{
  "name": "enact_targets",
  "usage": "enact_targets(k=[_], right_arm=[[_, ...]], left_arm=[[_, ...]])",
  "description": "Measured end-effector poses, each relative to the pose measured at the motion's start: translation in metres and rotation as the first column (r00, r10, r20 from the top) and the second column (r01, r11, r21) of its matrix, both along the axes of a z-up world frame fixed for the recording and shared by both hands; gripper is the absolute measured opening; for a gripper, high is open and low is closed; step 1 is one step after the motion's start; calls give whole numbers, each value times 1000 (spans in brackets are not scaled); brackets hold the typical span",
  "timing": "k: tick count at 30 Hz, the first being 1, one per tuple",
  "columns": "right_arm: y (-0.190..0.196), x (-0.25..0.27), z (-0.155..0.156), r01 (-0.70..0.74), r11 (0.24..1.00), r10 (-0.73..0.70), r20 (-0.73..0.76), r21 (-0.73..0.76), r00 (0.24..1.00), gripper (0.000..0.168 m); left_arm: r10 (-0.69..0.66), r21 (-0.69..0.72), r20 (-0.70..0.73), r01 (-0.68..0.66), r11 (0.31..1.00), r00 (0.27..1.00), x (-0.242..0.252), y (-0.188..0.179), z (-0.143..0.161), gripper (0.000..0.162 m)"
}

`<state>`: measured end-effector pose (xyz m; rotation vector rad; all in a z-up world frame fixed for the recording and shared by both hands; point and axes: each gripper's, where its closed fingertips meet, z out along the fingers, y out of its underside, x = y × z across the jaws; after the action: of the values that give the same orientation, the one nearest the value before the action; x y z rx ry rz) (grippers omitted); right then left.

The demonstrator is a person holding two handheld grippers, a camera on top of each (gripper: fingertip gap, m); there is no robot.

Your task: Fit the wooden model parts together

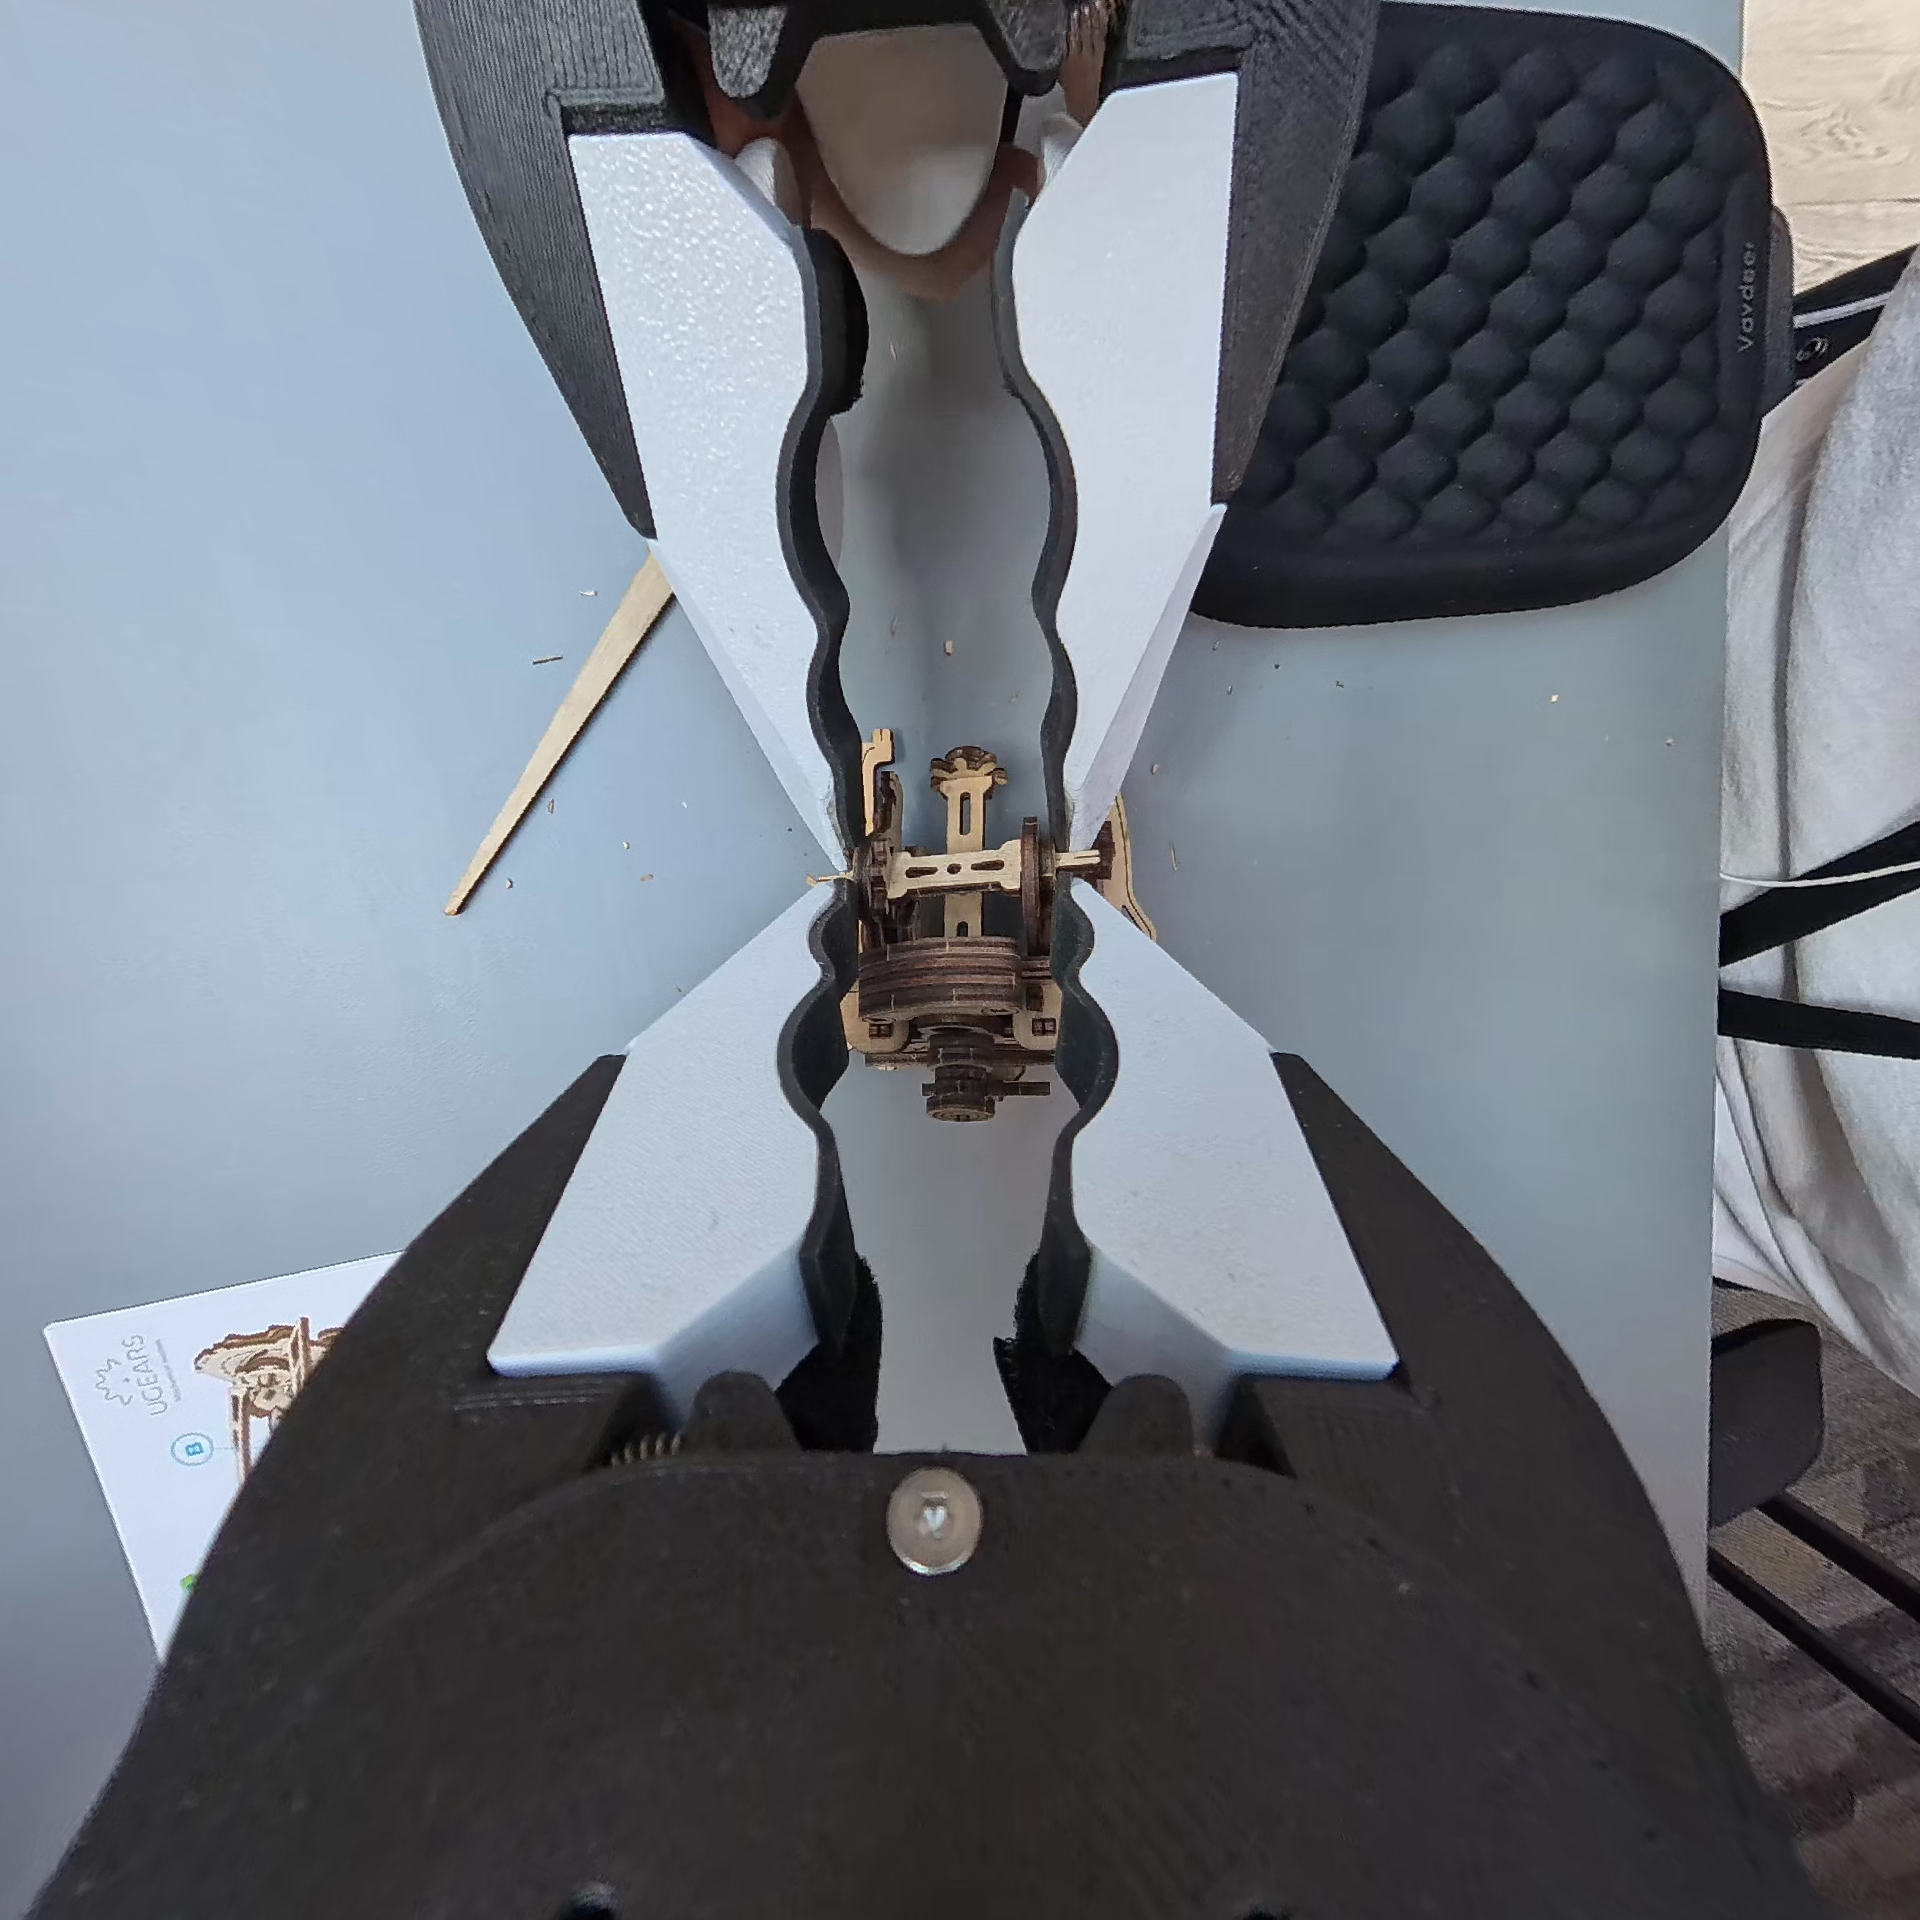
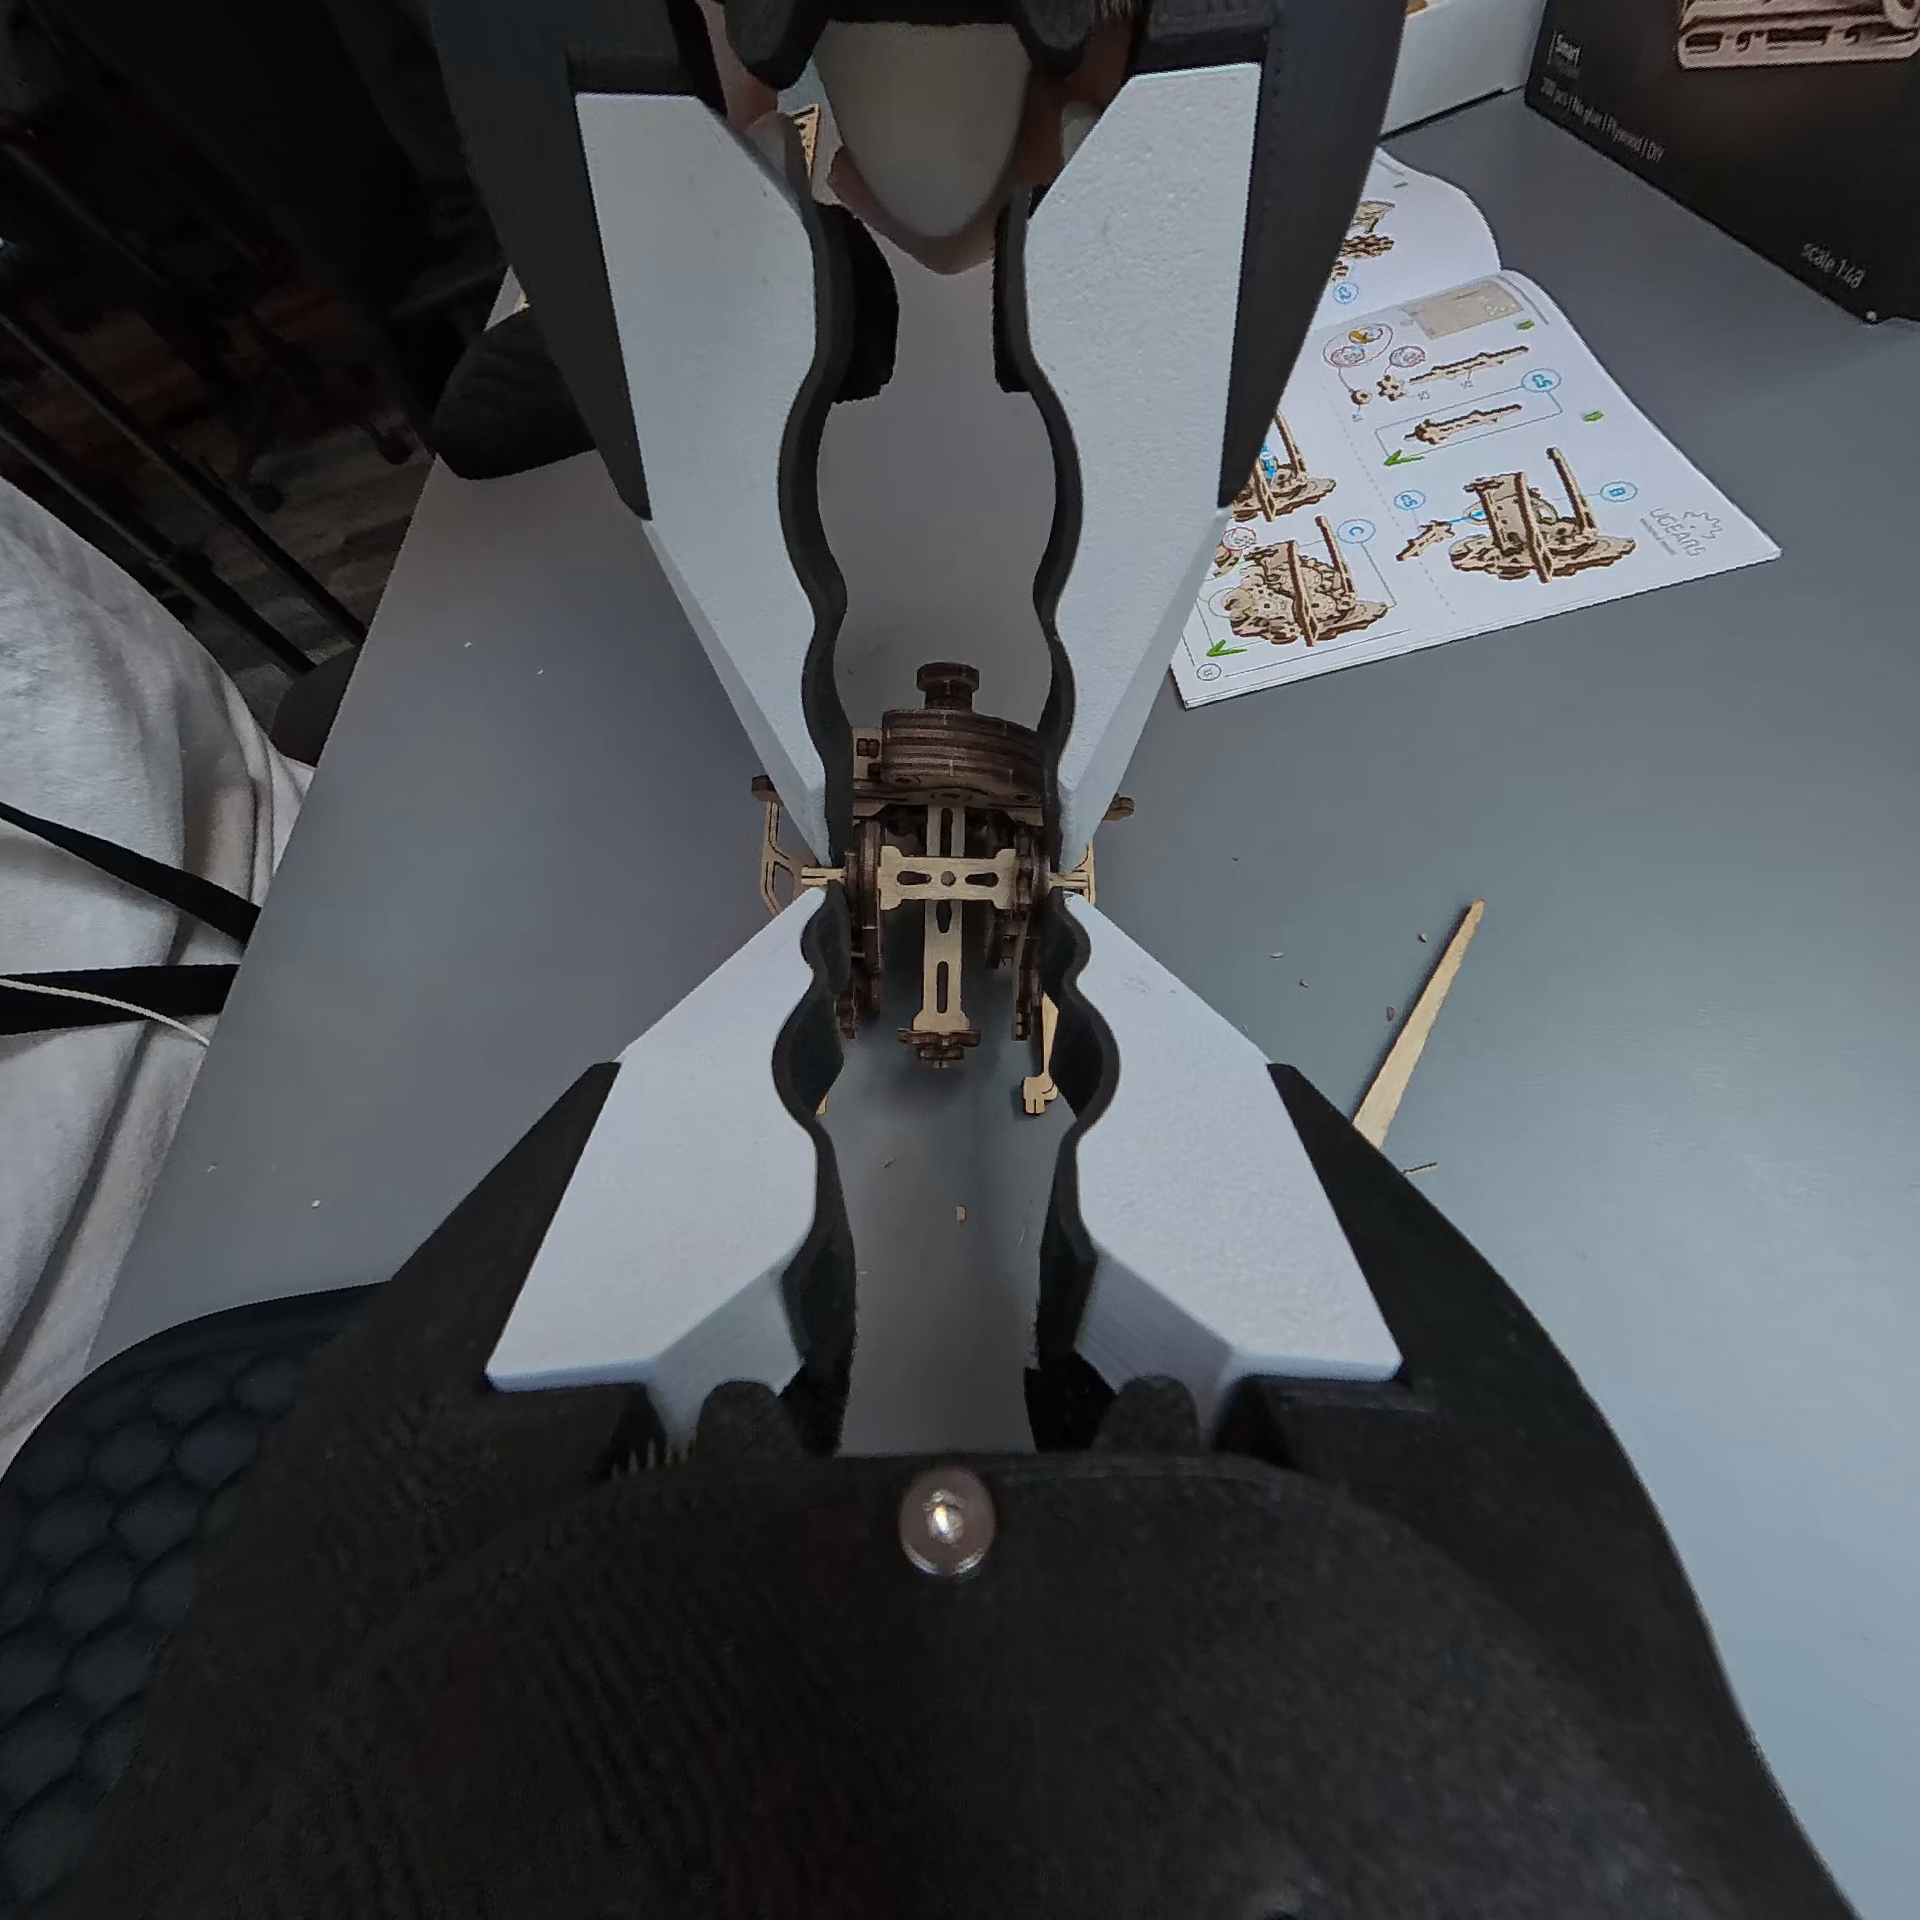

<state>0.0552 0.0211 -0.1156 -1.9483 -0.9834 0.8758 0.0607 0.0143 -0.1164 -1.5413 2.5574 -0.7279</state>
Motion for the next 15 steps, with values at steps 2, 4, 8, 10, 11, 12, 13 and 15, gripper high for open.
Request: enact_targets(k=[2, 4, 8, 10, 11, 12, 13, 15], right_arm=[[1, 0, 1, 9, 1000, -9, 9, 5, 1000, 35], [2, -1, 1, 19, 1000, -19, 11, 13, 1000, 35], [2, -2, 1, 17, 1000, -17, 13, 25, 1000, 34], [2, -2, 1, 17, 999, -17, 17, 28, 1000, 34], [2, -2, 1, 16, 999, -17, 19, 28, 1000, 34], [2, -2, 0, 18, 999, -19, 18, 29, 1000, 34], [2, -2, 1, 18, 999, -19, 17, 31, 1000, 34], [2, -2, 0, 14, 999, -15, 24, 33, 1000, 34]], left_arm=[[-8, 12, 9, 8, 1000, 1000, 0, 1, 0, 35], [-5, 11, 9, 5, 1000, 1000, -1, 1, 0, 35], [-9, 8, 10, 9, 1000, 1000, -2, 2, 0, 35], [-12, 11, 9, 12, 1000, 1000, -2, 2, 0, 35], [-12, 11, 7, 11, 1000, 1000, -2, 2, 0, 35], [-12, 12, 7, 12, 1000, 1000, -2, 2, 0, 35], [-15, 13, 5, 15, 1000, 1000, -2, 2, 0, 35], [-19, 16, 3, 19, 1000, 1000, -2, 2, -1, 35]])
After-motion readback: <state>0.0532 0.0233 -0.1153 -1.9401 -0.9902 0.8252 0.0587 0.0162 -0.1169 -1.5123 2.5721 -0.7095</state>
